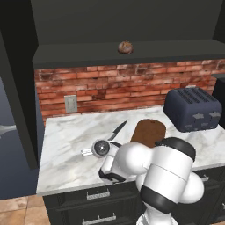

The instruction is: Pick the bread, place it on the cutting board, pick the jam, place it on the counter, and close the cabinet.

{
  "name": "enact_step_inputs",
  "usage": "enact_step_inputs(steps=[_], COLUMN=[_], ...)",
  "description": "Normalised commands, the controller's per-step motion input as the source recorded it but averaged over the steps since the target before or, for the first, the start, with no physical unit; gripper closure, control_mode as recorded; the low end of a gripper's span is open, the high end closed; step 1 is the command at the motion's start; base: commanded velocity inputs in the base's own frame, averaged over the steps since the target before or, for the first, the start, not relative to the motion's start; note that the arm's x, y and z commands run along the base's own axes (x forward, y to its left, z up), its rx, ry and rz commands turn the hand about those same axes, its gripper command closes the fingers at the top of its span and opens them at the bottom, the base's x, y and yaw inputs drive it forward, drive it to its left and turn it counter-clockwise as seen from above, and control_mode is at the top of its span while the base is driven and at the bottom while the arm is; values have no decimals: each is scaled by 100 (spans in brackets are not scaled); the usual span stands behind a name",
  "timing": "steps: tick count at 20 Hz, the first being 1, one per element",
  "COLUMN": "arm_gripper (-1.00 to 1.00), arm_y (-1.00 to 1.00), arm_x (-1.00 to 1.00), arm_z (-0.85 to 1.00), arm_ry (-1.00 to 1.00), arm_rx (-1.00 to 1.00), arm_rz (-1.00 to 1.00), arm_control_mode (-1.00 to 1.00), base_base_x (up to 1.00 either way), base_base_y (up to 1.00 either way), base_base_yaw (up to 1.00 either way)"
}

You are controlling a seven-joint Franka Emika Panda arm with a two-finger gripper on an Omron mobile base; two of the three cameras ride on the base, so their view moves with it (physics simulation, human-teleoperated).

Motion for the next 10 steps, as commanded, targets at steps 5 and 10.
enact_step_inputs(steps=[5, 10], arm_gripper=[100, -100], arm_y=[0, 0], arm_x=[0, 0], arm_z=[-8, 0], arm_ry=[0, 0], arm_rx=[0, 0], arm_rz=[0, 0], arm_control_mode=[-100, -100], base_base_x=[0, 0], base_base_y=[0, 0], base_base_yaw=[0, 0])
